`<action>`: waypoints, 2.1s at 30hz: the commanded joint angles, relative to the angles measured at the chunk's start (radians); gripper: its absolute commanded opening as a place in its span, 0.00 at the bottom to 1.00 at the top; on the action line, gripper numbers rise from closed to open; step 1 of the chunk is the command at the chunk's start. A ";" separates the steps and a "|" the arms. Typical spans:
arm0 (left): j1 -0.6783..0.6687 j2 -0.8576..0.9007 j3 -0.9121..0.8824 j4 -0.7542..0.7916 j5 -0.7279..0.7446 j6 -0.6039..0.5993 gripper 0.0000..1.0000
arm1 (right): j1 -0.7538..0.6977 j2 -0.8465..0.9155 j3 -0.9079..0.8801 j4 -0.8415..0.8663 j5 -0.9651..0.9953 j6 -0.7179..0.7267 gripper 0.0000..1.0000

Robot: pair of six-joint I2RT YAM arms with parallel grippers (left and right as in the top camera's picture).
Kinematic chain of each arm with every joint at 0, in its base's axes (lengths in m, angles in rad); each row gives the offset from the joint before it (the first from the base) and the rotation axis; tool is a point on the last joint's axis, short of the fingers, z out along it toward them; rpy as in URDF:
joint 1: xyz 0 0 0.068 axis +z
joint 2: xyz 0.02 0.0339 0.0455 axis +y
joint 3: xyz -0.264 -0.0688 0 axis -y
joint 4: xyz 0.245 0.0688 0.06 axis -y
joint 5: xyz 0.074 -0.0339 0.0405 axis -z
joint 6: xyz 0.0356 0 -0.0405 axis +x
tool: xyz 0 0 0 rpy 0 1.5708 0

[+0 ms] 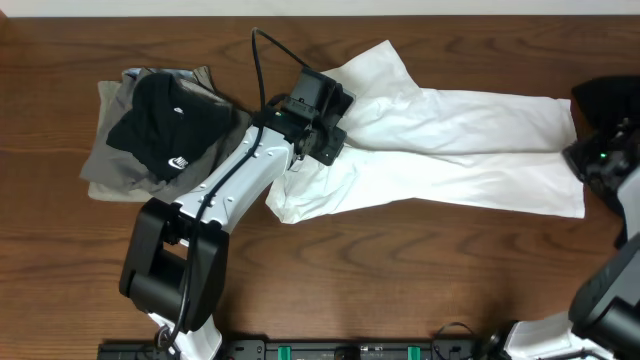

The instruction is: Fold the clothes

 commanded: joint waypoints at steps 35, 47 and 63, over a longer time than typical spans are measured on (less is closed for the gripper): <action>0.073 0.026 -0.039 -0.072 0.079 -0.073 0.71 | -0.090 0.035 -0.001 -0.322 -0.060 -0.195 0.45; 0.072 0.145 -0.039 -0.018 0.165 -0.046 0.53 | -0.087 0.035 -0.001 -0.307 -0.060 -0.195 0.45; 0.073 0.118 0.029 -0.021 -0.058 0.078 0.06 | -0.087 0.035 -0.001 -0.307 -0.060 -0.196 0.45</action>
